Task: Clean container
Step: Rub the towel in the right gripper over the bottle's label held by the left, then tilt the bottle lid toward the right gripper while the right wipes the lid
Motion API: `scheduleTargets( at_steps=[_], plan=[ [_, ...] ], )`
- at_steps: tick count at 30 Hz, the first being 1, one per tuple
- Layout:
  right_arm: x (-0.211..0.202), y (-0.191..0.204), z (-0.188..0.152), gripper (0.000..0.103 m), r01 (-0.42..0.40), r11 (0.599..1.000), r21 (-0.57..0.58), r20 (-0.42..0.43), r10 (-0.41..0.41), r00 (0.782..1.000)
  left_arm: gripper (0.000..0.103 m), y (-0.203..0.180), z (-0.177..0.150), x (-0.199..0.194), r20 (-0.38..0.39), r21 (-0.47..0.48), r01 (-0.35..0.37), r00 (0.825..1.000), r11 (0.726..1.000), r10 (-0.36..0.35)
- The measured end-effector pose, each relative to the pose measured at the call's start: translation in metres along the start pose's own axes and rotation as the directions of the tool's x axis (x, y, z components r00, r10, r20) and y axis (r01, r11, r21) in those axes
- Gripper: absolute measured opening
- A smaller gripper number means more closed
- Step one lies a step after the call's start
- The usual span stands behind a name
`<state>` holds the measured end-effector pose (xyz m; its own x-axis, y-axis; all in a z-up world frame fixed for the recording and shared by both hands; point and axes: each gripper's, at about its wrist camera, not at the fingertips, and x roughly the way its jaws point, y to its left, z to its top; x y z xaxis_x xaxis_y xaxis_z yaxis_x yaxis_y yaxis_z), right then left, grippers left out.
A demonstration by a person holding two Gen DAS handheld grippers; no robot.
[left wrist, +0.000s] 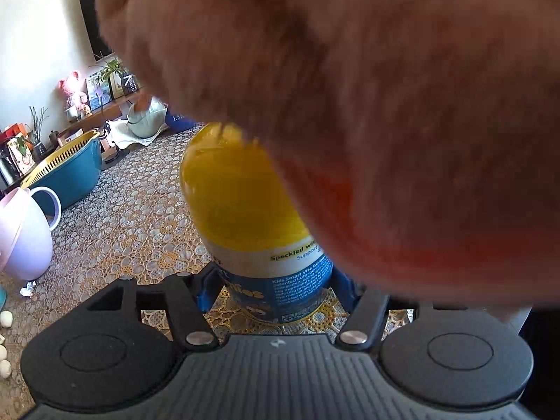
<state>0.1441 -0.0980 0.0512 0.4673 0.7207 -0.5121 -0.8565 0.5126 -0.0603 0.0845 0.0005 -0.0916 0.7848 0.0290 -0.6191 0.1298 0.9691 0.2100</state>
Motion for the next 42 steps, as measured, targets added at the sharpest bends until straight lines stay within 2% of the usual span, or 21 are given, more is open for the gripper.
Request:
scheduleTargets(
  at_steps=[5, 13, 17, 20, 24, 27, 37, 42],
  plan=[
    [0.015, 0.005, -0.014, 0.042, 0.000, 1.000, -0.026, -0.048, -0.002, 0.999, 0.064, -0.002, 0.002, -0.004, -0.038, 0.046, 0.005, 0.999, 0.999, -0.003],
    [0.013, -0.026, -0.049, 0.041, 0.088, 0.996, 0.030, -0.113, -0.084, 0.990, 0.064, -0.011, 0.005, -0.005, -0.055, 0.080, 0.008, 0.998, 0.997, -0.004],
    [0.006, -0.041, -0.067, 0.041, 0.173, 0.985, -0.002, -0.146, -0.172, 0.974, 0.064, -0.013, 0.013, -0.005, -0.073, 0.104, 0.006, 0.997, 0.995, 0.001],
    [-0.007, -0.054, -0.074, 0.041, 0.233, 0.972, 0.013, -0.140, -0.229, 0.963, 0.064, -0.017, 0.021, -0.003, -0.089, 0.139, 0.017, 0.996, 0.990, -0.005],
    [-0.037, -0.063, -0.065, 0.041, 0.182, 0.978, 0.099, -0.041, -0.179, 0.983, 0.064, -0.027, 0.026, 0.000, -0.091, 0.177, 0.030, 0.996, 0.984, -0.014],
    [-0.046, -0.063, -0.058, 0.041, 0.111, 0.984, 0.137, 0.015, -0.114, 0.993, 0.064, -0.036, 0.031, 0.002, -0.086, 0.187, 0.041, 0.996, 0.981, -0.025],
    [-0.033, -0.078, -0.082, 0.041, -0.026, 0.973, 0.229, 0.018, 0.022, 1.000, 0.063, -0.047, 0.051, -0.011, -0.020, 0.196, 0.091, 0.996, 0.976, -0.089],
    [-0.028, -0.103, -0.100, 0.041, -0.080, 0.942, 0.327, 0.004, 0.083, 0.997, 0.063, -0.047, 0.055, -0.012, -0.014, 0.186, 0.116, 0.993, 0.976, -0.116]
  ],
)
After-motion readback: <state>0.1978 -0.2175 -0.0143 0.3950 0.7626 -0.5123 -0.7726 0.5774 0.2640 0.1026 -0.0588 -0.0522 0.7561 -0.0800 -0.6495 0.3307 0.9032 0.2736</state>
